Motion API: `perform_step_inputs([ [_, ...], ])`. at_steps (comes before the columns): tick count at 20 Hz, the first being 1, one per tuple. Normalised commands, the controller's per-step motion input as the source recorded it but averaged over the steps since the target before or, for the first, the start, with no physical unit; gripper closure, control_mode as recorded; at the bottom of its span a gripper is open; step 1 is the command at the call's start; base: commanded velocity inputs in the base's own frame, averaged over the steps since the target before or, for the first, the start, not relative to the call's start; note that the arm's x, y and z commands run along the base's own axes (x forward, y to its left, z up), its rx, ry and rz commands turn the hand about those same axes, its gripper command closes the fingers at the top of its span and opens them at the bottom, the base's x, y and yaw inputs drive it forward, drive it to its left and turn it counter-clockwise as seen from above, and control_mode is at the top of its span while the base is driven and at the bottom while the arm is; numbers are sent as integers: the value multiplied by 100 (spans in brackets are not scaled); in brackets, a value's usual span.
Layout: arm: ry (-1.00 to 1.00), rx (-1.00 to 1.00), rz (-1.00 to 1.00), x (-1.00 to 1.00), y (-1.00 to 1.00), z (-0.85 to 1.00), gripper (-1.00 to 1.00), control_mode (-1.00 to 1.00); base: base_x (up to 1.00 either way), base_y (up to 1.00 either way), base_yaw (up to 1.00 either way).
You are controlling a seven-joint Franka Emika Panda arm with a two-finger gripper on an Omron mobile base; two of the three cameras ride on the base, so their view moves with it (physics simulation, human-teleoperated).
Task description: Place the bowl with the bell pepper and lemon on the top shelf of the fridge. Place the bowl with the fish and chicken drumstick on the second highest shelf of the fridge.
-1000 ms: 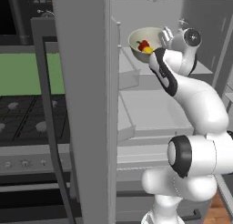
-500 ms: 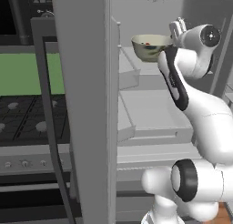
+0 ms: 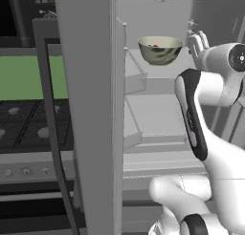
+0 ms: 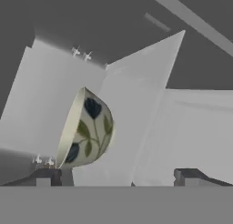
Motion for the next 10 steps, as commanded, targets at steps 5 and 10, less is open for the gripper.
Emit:
perform_step_inputs([
  [5,6,0,0,-100,30,-47,-100,-100,0,0,0],
  [10,32,0,0,-97,1,-58,-100,-100,0,0,0],
])
